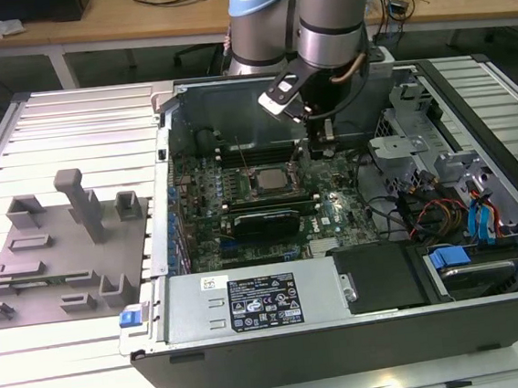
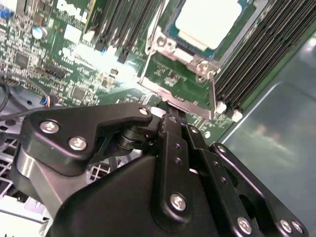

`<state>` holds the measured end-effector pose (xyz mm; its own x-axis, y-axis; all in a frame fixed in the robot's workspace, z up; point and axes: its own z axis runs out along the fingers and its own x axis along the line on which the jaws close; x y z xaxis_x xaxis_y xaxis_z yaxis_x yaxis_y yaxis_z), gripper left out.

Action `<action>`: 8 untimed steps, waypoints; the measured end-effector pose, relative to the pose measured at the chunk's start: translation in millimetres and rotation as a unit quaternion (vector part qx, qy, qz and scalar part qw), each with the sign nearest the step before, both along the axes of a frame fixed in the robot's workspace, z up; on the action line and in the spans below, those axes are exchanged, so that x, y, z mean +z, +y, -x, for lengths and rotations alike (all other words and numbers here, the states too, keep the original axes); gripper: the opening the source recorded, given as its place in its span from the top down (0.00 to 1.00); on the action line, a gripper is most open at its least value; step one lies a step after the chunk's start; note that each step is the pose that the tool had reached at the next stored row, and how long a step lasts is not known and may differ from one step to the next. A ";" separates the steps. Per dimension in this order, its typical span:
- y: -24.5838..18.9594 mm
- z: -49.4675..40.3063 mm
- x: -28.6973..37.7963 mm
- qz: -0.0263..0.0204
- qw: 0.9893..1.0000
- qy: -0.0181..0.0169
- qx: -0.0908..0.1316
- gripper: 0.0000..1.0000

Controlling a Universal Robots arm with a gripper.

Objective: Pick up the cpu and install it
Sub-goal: 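Close the cpu cover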

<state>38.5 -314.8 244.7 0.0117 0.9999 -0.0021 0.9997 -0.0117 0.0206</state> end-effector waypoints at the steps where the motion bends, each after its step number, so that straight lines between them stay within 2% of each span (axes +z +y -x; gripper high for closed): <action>1: 0.1 4.3 0.0 0.000 1.000 0.000 0.000 0.89; 8: 1.4 24.6 0.1 0.000 1.000 -0.001 -0.004 0.89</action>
